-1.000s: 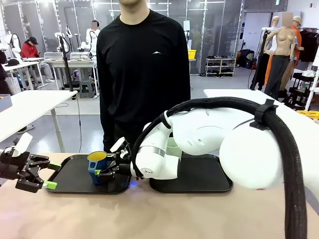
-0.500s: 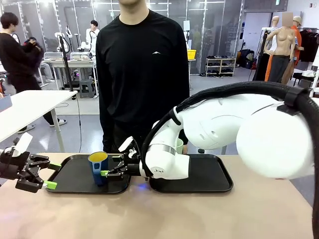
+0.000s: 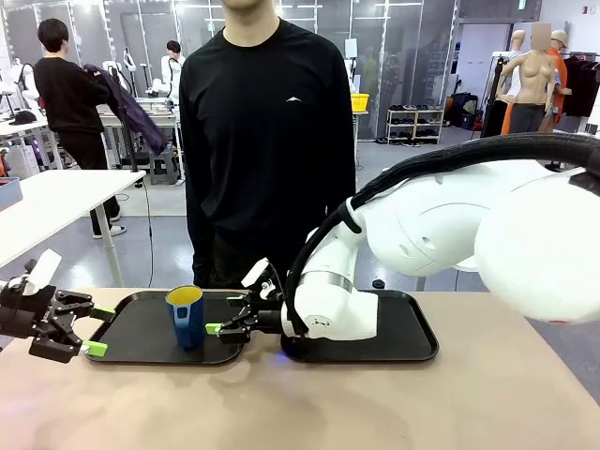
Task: Sort and store the cups by type.
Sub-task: Pick up the Handle plastic cup and place it into the empty Flat Tray.
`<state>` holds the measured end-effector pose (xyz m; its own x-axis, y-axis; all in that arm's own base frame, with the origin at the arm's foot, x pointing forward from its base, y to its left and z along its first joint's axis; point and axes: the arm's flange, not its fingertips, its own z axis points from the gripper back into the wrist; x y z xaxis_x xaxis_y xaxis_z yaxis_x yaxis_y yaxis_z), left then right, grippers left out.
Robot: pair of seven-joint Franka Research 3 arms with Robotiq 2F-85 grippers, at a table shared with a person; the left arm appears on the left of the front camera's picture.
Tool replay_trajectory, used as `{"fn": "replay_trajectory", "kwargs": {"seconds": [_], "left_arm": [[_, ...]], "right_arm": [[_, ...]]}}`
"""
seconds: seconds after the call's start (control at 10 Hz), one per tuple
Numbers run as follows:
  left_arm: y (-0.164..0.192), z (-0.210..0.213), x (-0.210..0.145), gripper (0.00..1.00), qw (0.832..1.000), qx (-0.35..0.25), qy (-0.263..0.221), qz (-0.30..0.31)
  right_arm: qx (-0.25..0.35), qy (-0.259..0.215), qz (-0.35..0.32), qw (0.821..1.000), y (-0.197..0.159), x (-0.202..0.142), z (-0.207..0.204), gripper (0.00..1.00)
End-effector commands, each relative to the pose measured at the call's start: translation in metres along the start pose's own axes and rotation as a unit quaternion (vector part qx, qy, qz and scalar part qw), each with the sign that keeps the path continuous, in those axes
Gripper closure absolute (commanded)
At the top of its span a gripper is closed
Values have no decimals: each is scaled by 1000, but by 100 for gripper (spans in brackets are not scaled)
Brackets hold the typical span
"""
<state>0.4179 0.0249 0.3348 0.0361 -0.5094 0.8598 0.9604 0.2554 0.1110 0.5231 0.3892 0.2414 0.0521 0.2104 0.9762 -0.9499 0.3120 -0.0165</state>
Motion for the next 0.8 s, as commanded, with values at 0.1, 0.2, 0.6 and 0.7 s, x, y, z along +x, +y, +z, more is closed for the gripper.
{"fn": "replay_trajectory", "kwargs": {"seconds": [0.1, 0.2, 0.6, 0.7], "left_arm": [[0, -1, -1, 0, 1000, -2, -2, -7], [0, -1, -1, 0, 1000, -2, -2, -7], [0, -1, -1, 0, 1000, -2, -2, -7], [0, -1, -1, 0, 1000, -2, -2, -7]], "right_arm": [[0, 0, 0, 1000, 0, -1, -6, 0], [0, 0, 0, 1000, 0, -1, -6, 0], [0, 0, 0, 1000, 0, -1, -6, 0], [0, 0, 0, 1000, 0, -1, -6, 0]]}}
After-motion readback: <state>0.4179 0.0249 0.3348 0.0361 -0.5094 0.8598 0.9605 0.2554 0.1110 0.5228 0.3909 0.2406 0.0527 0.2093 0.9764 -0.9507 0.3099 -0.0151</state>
